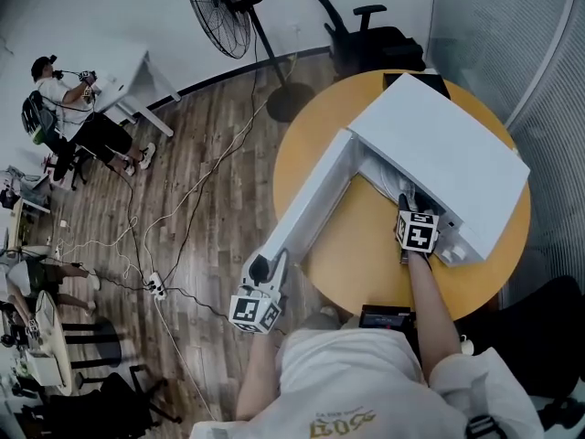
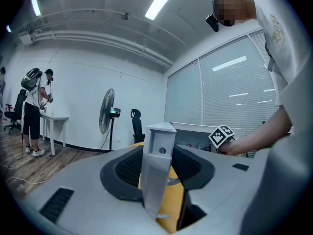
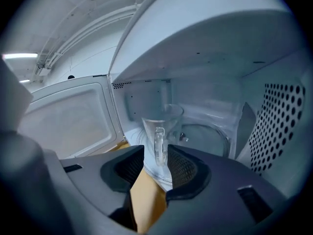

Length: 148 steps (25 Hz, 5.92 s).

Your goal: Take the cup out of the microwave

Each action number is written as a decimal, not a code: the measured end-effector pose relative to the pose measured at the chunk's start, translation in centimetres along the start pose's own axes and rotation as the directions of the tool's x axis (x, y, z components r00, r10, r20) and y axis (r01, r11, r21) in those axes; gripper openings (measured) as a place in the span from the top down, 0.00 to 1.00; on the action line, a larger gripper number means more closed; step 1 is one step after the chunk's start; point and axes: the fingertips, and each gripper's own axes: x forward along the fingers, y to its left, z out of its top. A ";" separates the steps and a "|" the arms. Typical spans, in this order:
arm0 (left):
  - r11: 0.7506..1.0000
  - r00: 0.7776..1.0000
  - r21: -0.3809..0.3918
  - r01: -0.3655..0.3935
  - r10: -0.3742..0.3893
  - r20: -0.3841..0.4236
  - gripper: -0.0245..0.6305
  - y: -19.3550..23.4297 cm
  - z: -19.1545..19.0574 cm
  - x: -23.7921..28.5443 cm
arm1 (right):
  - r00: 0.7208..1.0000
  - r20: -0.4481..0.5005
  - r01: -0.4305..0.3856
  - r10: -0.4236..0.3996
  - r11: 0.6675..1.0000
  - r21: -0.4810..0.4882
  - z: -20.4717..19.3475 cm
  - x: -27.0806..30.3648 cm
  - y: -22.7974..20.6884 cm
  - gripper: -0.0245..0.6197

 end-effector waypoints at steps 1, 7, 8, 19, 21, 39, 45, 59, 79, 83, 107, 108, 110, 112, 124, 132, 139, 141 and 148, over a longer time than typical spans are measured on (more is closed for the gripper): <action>1.000 1.000 -0.001 0.000 0.000 0.000 0.67 -0.1 0.0 0.0 | 1.000 -0.004 -0.005 0.005 1.000 0.001 0.0 0.2 -0.1 0.73; 1.000 1.000 0.002 -0.003 0.003 -0.001 0.67 -0.2 0.0 0.1 | 0.999 -0.014 -0.034 0.034 0.999 -0.019 0.0 1.1 0.2 0.74; 1.000 1.000 0.002 -0.004 0.004 -0.001 0.67 -0.2 -0.1 0.1 | 0.999 -0.015 -0.039 0.039 0.999 -0.023 -0.1 1.2 0.2 0.74; 1.000 1.000 -0.003 -0.007 0.007 0.001 0.67 -0.1 -0.3 0.2 | 0.987 -0.012 -0.163 0.163 0.986 -0.044 0.1 2.2 2.3 0.87; 1.000 1.000 -0.006 -0.007 0.007 0.002 0.67 0.0 -0.2 0.1 | 0.986 -0.008 -0.168 0.168 0.985 -0.047 0.1 2.3 2.5 0.87; 1.000 1.000 -0.015 -0.012 0.012 0.001 0.66 -0.1 -0.3 0.2 | 0.970 0.071 -0.225 0.234 0.967 -0.116 0.6 2.6 3.4 0.92; 1.000 1.000 -0.016 -0.014 0.014 -0.001 0.66 0.1 -0.2 0.1 | 0.967 0.081 -0.230 0.241 0.965 -0.124 0.6 2.3 3.8 0.93; 1.000 1.000 -0.016 -0.013 0.013 0.001 0.66 0.0 -0.4 0.2 | 0.959 0.102 -0.251 0.265 0.959 -0.131 0.6 1.8 4.2 0.93; 1.000 1.000 -0.020 -0.017 0.017 0.007 0.66 0.1 -0.1 0.0 | 0.946 0.144 -0.276 0.291 0.954 -0.120 1.3 0.5 4.8 0.93; 1.000 1.000 -0.021 -0.018 0.019 0.006 0.66 -0.1 -0.4 0.1 | 0.942 0.147 -0.285 0.301 0.951 -0.122 1.1 0.3 4.9 0.93; 0.999 1.000 -0.039 -0.017 0.018 0.009 0.66 0.1 0.0 0.0 | 0.890 0.152 -0.402 0.430 0.898 -0.180 1.5 -3.1 9.0 0.93; 0.999 1.000 -0.040 -0.018 0.018 0.010 0.66 0.1 0.0 0.0 | 0.886 0.150 -0.411 0.439 0.893 -0.182 1.3 -3.2 9.3 0.93; 0.999 1.000 -0.042 -0.017 0.018 0.011 0.66 0.1 -0.1 0.0 | 0.876 0.144 -0.432 0.460 0.882 -0.188 1.0 -3.5 9.8 0.93; 0.999 1.000 -0.043 -0.017 0.017 0.012 0.66 0.1 -0.1 0.0 | 0.866 0.135 -0.452 0.481 0.870 -0.194 0.7 -3.8 10.4 0.93; 0.999 1.000 -0.049 -0.018 0.019 0.013 0.66 0.1 -0.3 0.1 | 0.795 0.086 -0.566 0.600 0.786 -0.247 -1.5 -5.2 13.3 0.93; 0.999 1.000 -0.049 -0.021 0.022 0.017 0.65 0.0 -0.5 0.2 | 0.724 0.028 -0.659 0.689 0.704 -0.263 -3.7 -6.0 15.8 0.93; 0.998 1.000 -0.051 -0.021 0.022 0.019 0.65 -0.1 -0.6 0.3 | 0.657 -0.047 -0.728 0.752 0.618 -0.296 -5.7 -6.9 17.4 0.93; 0.998 1.000 -0.054 -0.020 0.021 0.021 0.65 -0.1 -0.5 0.2 | 0.640 -0.066 -0.748 0.766 0.600 -0.285 -6.3 -7.2 17.9 0.93; 0.998 0.999 -0.060 -0.020 0.022 0.024 0.65 0.0 -0.4 0.1 | 0.597 -0.127 -0.790 0.792 0.554 -0.261 -8.3 -7.7 19.1 0.93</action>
